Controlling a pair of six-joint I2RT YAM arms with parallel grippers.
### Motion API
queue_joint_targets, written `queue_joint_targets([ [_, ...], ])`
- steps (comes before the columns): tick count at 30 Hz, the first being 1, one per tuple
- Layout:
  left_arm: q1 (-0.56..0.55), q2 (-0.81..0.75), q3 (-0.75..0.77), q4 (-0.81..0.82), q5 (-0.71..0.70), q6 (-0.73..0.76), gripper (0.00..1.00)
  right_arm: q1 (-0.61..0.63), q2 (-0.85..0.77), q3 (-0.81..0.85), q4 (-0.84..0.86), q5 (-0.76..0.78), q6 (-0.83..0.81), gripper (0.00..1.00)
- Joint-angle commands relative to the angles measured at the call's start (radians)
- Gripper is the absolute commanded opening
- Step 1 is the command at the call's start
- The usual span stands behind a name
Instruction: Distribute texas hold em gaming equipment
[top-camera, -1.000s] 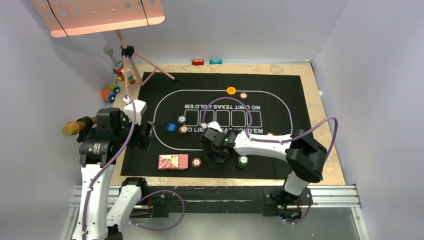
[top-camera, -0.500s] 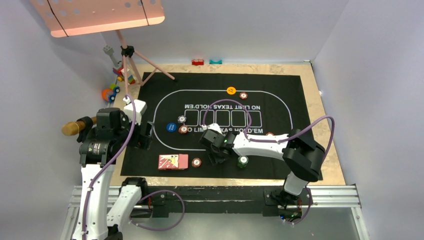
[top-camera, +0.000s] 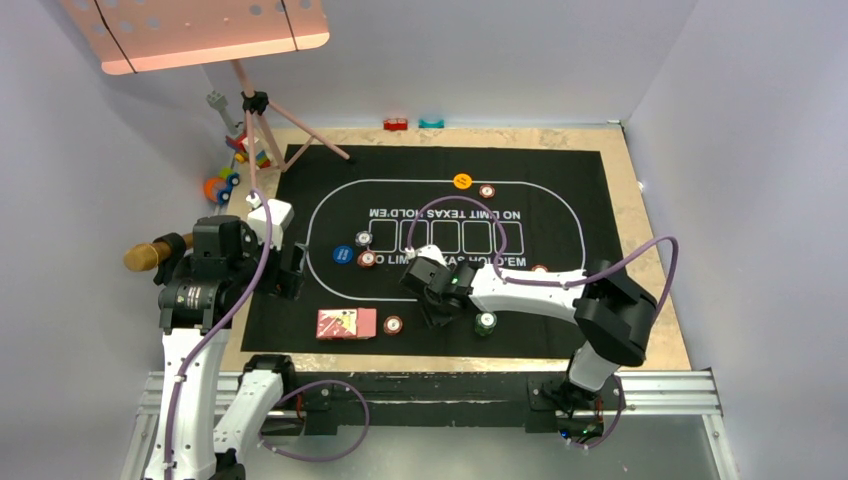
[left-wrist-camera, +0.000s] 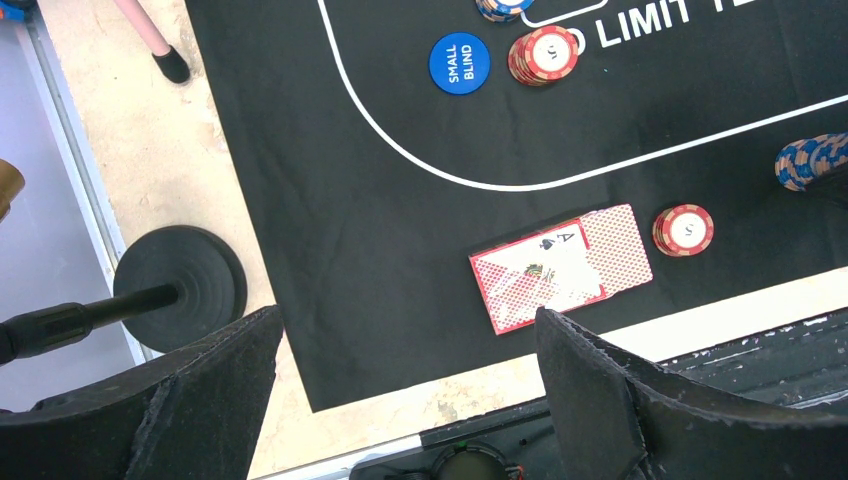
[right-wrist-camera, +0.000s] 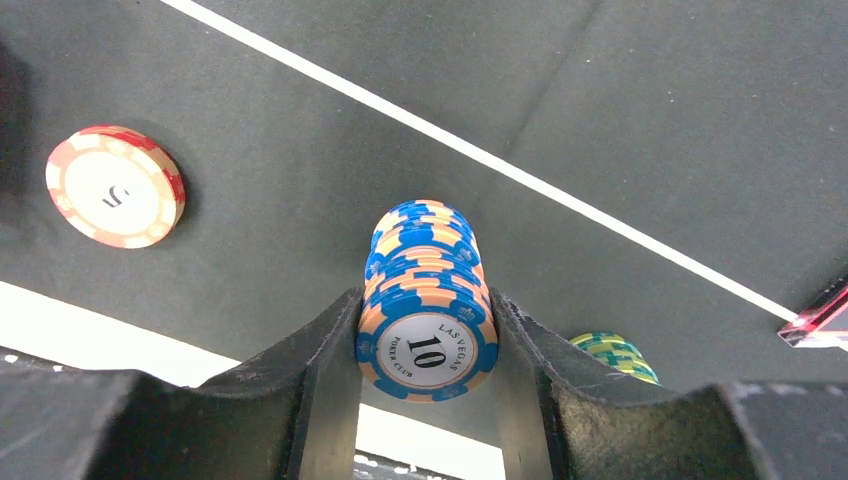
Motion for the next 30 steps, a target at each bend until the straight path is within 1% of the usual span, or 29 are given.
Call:
queue_joint_targets([
  [1, 0.003, -0.001, 0.002, 0.023, -0.005, -0.016, 1.0, 0.001, -0.063, 0.064, -0.039, 0.031, 0.007, 0.23],
  [4, 0.003, 0.0, 0.002, 0.022, -0.004, -0.016, 1.0, -0.012, -0.077, 0.094, -0.065, 0.053, -0.007, 0.19],
  [7, 0.003, 0.003, 0.002, 0.021, -0.001, -0.014, 1.0, -0.082, -0.104, 0.118, -0.066, 0.036, -0.04, 0.17],
  [11, 0.003, 0.002, 0.002, 0.022, 0.0, -0.015, 1.0, -0.254, -0.129, 0.169, -0.038, 0.035, -0.102, 0.17],
  [15, 0.003, 0.0, 0.003, 0.02, -0.001, -0.014, 1.0, -0.444, -0.096, 0.243, -0.002, 0.038, -0.14, 0.16],
  [18, 0.002, 0.0, 0.003, 0.019, 0.0, -0.013, 1.0, -0.559, -0.031, 0.309, 0.018, 0.08, -0.152, 0.16],
  [24, 0.002, 0.0, 0.004, 0.02, 0.003, -0.012, 1.0, -0.738, 0.184, 0.476, 0.018, 0.094, -0.161, 0.16],
  [27, 0.003, 0.0, 0.002, 0.021, 0.003, -0.012, 1.0, -0.802, 0.292, 0.554, 0.018, 0.085, -0.157, 0.16],
  [30, 0.003, 0.002, 0.001, 0.024, 0.005, -0.011, 1.0, -0.83, 0.387, 0.641, 0.005, 0.086, -0.147, 0.16],
])
